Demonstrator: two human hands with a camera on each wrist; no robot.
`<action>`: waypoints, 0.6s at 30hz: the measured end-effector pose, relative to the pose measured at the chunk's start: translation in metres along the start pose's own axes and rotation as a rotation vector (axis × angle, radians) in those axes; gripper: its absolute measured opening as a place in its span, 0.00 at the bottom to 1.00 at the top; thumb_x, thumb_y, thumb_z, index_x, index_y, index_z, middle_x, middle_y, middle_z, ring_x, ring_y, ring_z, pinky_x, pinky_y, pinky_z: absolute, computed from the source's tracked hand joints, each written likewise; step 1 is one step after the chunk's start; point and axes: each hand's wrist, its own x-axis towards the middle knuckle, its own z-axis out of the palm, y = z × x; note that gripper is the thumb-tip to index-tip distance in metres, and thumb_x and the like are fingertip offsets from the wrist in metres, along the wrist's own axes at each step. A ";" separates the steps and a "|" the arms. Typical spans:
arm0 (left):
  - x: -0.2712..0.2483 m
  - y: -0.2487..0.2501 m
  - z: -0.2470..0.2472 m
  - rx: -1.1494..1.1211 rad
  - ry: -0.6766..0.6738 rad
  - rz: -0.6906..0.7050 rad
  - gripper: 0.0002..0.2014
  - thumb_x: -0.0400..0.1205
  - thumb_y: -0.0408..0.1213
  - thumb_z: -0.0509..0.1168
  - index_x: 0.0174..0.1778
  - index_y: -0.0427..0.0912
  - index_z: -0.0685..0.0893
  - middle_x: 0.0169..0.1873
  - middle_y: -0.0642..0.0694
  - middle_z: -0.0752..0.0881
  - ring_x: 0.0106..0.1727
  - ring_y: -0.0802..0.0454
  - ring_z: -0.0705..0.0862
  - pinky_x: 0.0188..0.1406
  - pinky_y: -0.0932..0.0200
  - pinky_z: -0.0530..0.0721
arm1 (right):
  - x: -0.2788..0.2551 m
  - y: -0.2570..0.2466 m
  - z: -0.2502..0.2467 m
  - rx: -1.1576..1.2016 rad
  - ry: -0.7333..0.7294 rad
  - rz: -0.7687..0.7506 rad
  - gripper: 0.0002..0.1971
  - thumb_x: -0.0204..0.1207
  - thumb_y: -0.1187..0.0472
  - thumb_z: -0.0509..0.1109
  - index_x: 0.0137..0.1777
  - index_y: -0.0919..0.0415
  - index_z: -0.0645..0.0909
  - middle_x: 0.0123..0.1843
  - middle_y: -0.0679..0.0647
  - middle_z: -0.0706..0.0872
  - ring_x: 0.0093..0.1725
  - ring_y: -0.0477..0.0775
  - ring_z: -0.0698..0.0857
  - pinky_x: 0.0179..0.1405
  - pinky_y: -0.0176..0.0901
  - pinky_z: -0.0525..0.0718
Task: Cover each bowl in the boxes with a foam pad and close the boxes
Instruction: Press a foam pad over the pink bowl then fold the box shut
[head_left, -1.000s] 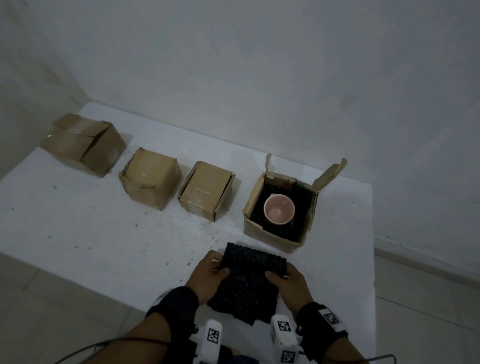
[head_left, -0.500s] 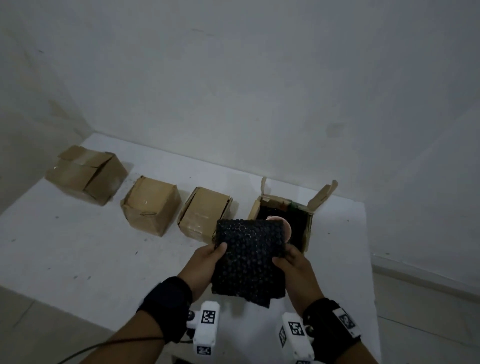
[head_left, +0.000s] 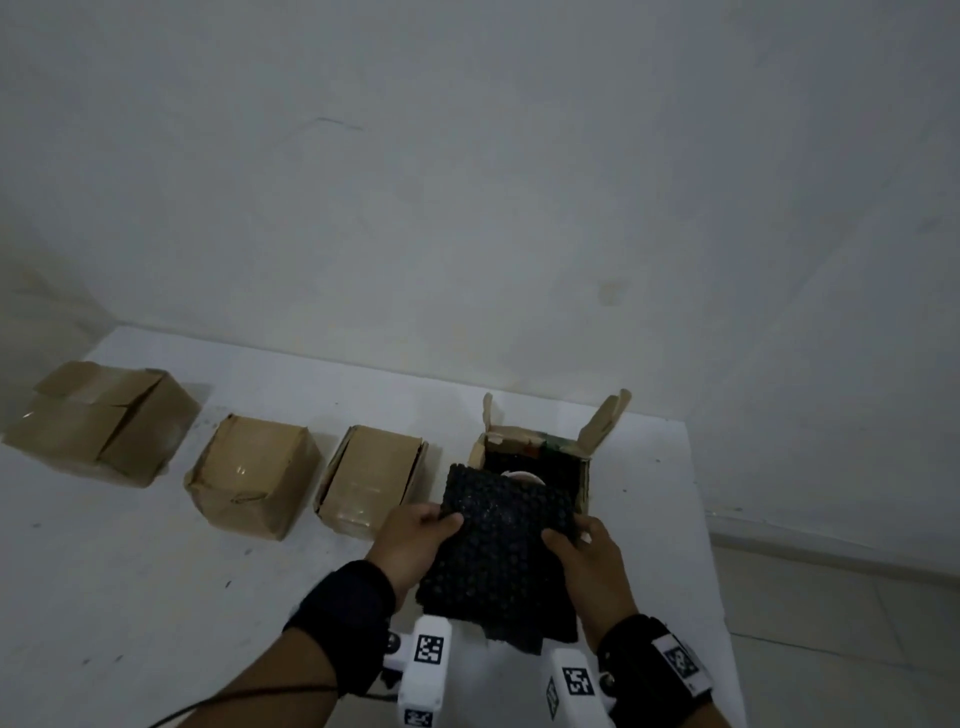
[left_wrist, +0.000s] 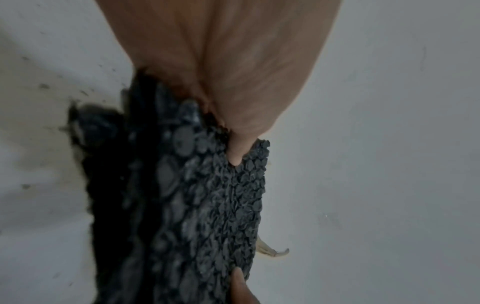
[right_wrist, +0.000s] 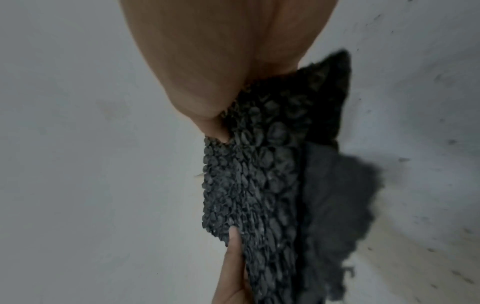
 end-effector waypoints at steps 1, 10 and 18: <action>0.004 0.003 0.002 0.015 0.015 0.015 0.11 0.81 0.39 0.70 0.47 0.32 0.89 0.46 0.40 0.91 0.48 0.48 0.90 0.45 0.59 0.87 | 0.005 0.001 -0.003 -0.007 0.034 -0.005 0.16 0.73 0.55 0.75 0.59 0.51 0.77 0.56 0.54 0.86 0.53 0.54 0.86 0.56 0.56 0.86; 0.060 0.036 0.025 0.462 0.099 0.167 0.18 0.76 0.45 0.75 0.56 0.41 0.81 0.51 0.44 0.88 0.52 0.47 0.86 0.53 0.52 0.84 | 0.045 -0.038 -0.010 -0.235 0.234 -0.076 0.17 0.75 0.55 0.74 0.57 0.58 0.73 0.41 0.54 0.83 0.34 0.45 0.80 0.19 0.29 0.74; 0.055 0.041 0.018 0.746 0.014 0.593 0.16 0.79 0.46 0.71 0.62 0.49 0.83 0.51 0.51 0.84 0.52 0.53 0.83 0.56 0.52 0.83 | 0.039 -0.033 -0.027 -0.542 0.185 -0.377 0.16 0.77 0.54 0.71 0.63 0.55 0.76 0.56 0.52 0.79 0.57 0.53 0.79 0.56 0.42 0.78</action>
